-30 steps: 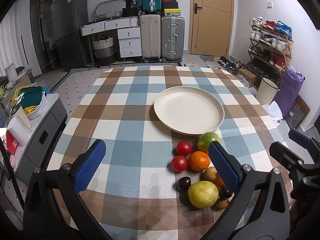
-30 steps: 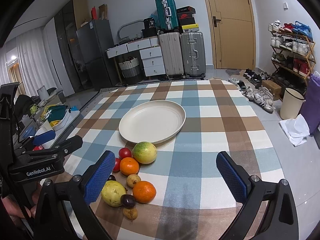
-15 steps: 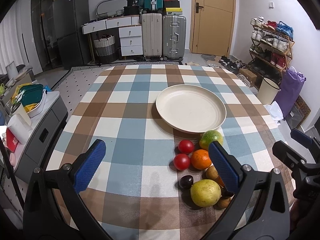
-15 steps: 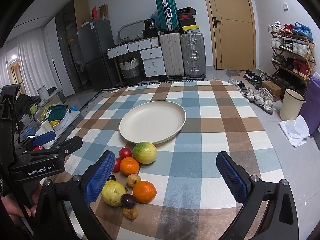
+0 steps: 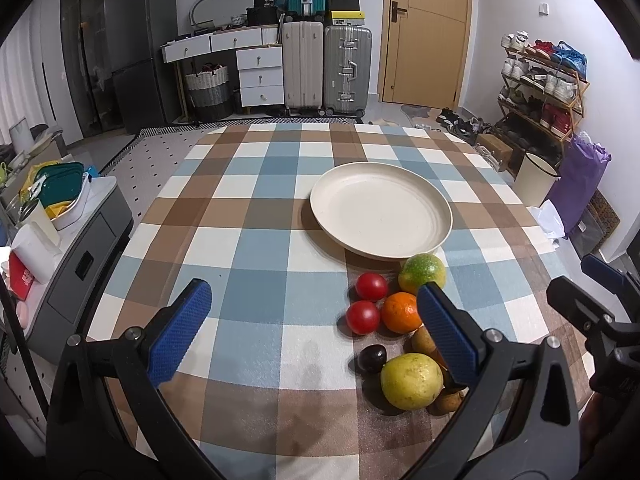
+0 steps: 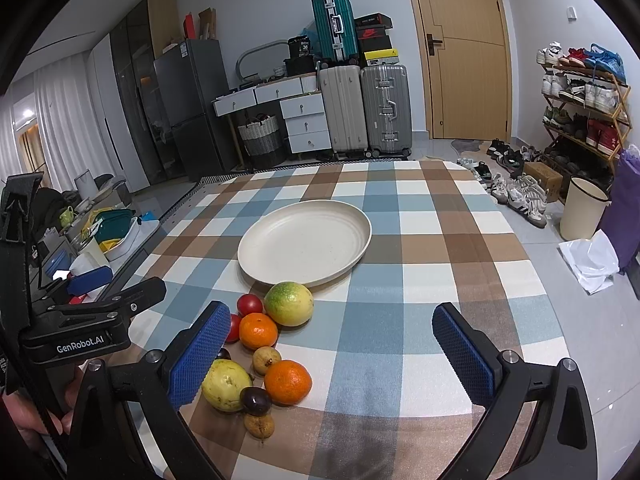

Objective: Organize fruits

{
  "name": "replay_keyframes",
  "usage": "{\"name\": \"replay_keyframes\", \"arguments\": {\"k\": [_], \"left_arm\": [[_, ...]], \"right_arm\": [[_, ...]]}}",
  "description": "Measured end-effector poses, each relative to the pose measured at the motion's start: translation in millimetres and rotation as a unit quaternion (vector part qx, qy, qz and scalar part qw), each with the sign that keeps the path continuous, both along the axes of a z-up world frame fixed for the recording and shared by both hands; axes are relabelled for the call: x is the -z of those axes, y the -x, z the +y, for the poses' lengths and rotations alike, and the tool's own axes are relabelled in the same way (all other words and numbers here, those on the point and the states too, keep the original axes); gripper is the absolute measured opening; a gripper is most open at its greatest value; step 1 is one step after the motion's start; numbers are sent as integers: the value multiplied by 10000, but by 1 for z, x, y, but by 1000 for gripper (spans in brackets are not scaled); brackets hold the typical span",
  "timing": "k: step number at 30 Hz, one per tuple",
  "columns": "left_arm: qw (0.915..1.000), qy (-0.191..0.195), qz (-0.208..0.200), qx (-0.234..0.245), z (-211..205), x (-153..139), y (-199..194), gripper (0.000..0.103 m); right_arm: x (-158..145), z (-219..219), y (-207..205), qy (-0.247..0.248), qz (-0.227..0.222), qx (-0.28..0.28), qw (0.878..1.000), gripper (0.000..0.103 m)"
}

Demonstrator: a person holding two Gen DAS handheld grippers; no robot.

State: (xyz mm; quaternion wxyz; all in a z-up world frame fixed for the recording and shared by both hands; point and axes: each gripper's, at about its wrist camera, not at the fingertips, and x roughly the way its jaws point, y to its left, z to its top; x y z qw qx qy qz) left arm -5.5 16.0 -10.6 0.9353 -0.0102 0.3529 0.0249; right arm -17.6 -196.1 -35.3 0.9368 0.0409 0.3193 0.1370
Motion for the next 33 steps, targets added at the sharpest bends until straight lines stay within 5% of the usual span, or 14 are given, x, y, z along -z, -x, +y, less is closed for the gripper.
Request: {"name": "replay_keyframes", "arguments": {"k": [15,33], "left_arm": [[9996,192,216,79,-3,14,-4,102],[9912,617,732,919,-7,55,-1,102]], "right_arm": [[4,-2,0,-9,23,16,10000,103],[10,-9,-2,-61,108,85,9999,103]]}}
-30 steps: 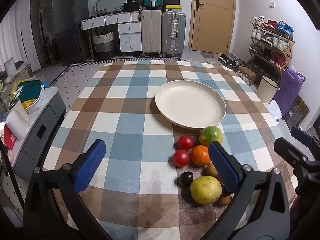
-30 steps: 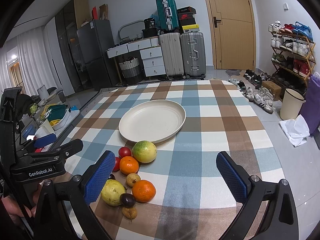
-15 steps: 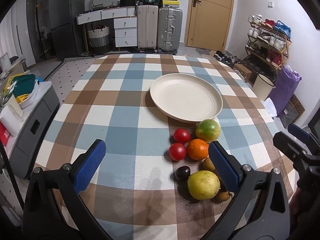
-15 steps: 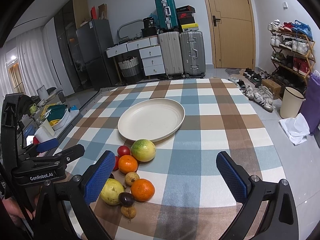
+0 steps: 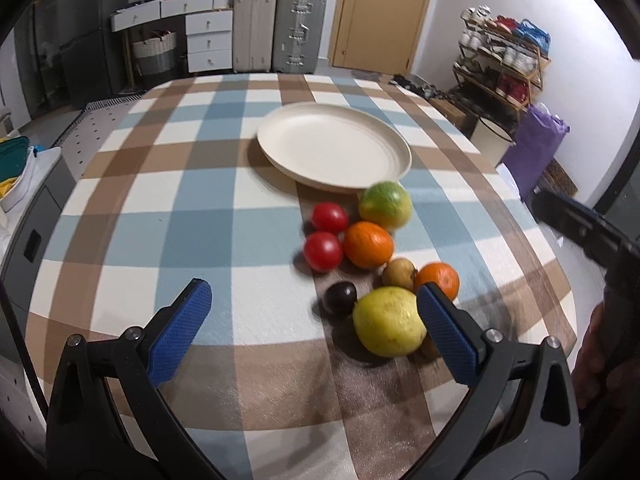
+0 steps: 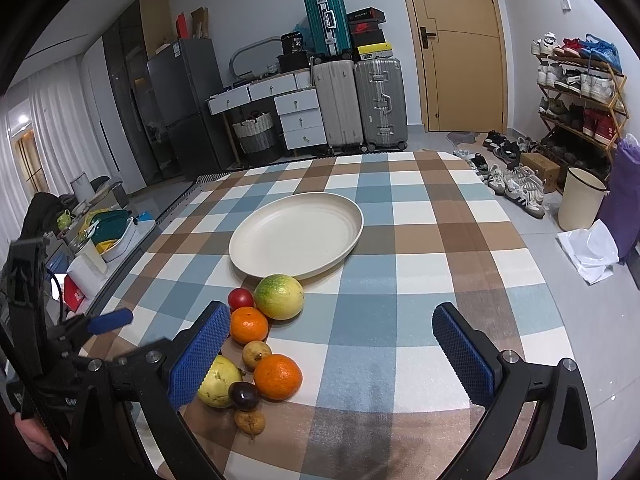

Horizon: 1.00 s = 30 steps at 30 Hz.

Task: Organize fruits
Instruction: 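Lower the left tool onto the large yellow pear and close on it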

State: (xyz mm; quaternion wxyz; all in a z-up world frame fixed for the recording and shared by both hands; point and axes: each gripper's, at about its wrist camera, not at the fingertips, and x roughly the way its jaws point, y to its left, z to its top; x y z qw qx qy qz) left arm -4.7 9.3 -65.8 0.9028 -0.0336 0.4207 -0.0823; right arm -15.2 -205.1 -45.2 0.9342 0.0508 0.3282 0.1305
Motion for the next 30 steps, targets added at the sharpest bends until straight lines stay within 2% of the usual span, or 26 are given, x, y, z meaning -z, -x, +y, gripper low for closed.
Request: {"name": "replay_keyframes", "arguments": {"k": [17,23,30], "left_arm": [[9969,315,600,397,-15,25,-8,102],[9963,254,659,495,-25,29,-12,93],[9941,414,820,576,-28,34,-14,82]], "right_arm": [[7,-7,-3,-25,93,91,9999,103],[8,-8,-4,-38,96,98,9999,103],[9,-13,-4,-83,95,141,9998,103]]}}
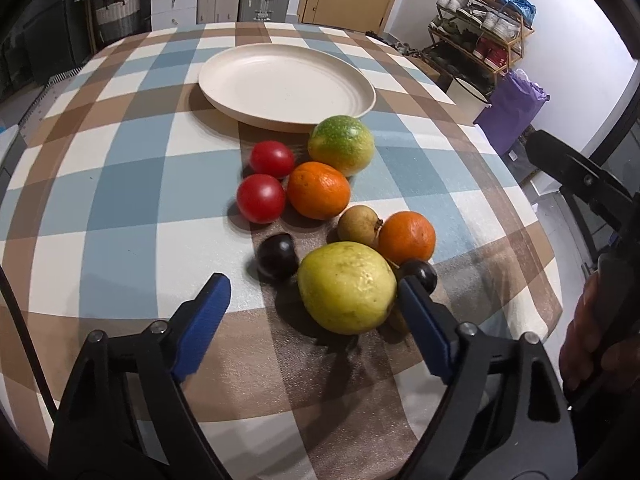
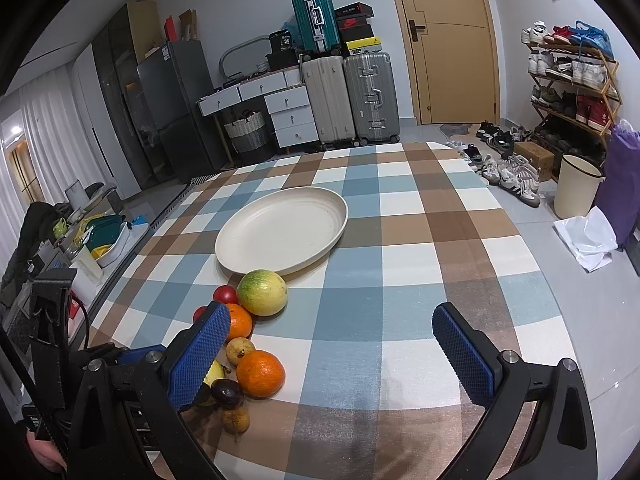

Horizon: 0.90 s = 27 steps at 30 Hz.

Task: Organize fruits
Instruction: 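Lower the left tool onto the large yellow pear and close on it, then lift the yellow pear with the left tool while the right tool grasps the green-yellow citrus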

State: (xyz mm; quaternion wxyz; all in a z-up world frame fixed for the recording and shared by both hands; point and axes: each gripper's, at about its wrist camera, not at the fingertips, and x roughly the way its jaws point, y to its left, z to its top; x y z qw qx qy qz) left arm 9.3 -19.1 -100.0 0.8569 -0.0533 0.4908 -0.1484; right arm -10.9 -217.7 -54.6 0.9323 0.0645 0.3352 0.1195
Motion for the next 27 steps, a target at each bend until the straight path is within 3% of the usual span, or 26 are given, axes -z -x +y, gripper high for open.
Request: {"name": "replay_keyframes", "arguments": {"k": [5,14,27], "left_arm": [[9998,184,106,22,0,1,-1,75],[9975,597,343,171,-2,6,-1,53],[9962,744,443,121,-1,13,-2,48]], "right_arm": [[1,-2,0,-18,7,8,10000,103],[3,-8,1,-90,1,47,9999,103],[8,-14,1,-161,41,92,9998,103]]}}
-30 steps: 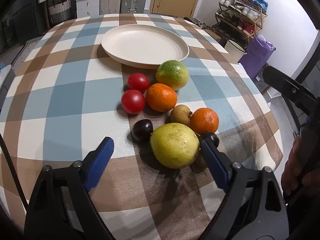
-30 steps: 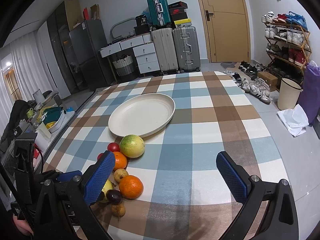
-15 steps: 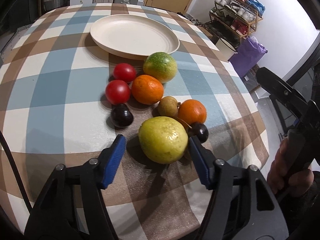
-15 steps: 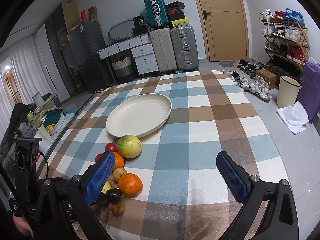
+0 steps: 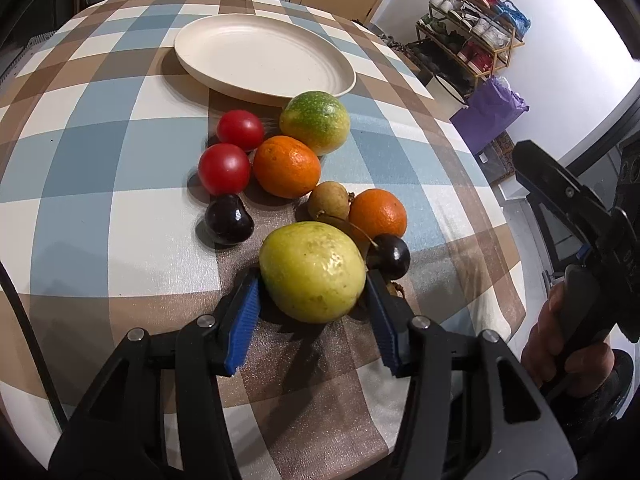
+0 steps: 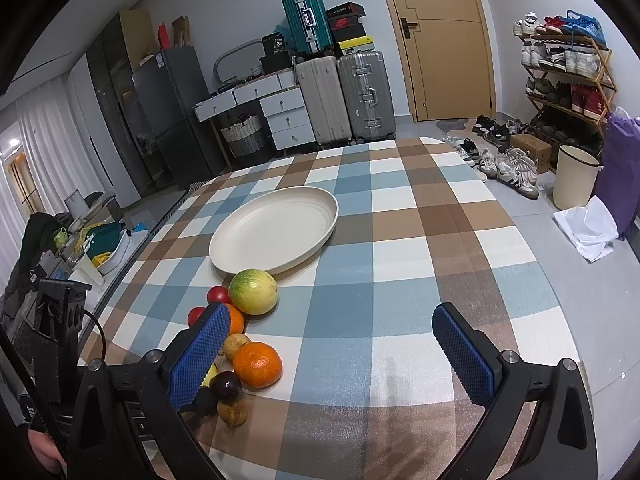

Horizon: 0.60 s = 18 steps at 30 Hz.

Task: Organize fruits
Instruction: 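Lift the yellow pear with the left tool while the right tool grasps the green-yellow citrus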

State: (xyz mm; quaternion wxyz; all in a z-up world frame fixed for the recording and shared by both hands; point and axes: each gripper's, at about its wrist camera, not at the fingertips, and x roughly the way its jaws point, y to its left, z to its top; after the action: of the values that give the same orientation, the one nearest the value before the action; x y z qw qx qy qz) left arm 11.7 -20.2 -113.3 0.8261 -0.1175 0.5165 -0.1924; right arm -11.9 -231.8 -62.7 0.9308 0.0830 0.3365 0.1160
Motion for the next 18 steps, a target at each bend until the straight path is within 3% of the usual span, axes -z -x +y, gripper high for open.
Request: {"name": "replay_keyframes", "arguments": {"k": [18], "left_arm": [[9994,-59,-263,-203,17,-13,7,48]], "right_arm": [[5,6,-3,-38,122,-87,9999,103]]}}
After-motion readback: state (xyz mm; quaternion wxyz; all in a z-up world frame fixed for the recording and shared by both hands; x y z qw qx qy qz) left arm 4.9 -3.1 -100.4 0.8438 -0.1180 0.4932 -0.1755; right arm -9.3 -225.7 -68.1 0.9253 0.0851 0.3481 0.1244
